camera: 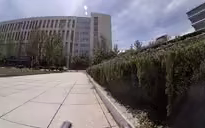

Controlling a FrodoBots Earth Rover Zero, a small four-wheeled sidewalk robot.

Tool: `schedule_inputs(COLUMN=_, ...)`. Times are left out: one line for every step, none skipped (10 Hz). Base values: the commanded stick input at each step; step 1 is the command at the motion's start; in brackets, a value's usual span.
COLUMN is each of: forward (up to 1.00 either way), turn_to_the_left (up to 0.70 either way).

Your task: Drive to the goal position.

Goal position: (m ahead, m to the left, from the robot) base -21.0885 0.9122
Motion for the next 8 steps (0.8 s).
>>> schedule_inputs(forward=0.1, turn_to_the_left=0.0)
schedule_inputs(forward=0.1, turn_to_the_left=0.0)
schedule_inputs(forward=0.1, turn_to_the_left=0.0)
schedule_inputs(forward=0.1, turn_to_the_left=0.0)
schedule_inputs(forward=0.1, turn_to_the_left=0.0)
schedule_inputs(forward=0.1, turn_to_the_left=0.0)
schedule_inputs(forward=0.1, turn_to_the_left=0.0)
schedule_inputs(forward=0.1, turn_to_the_left=0.0)
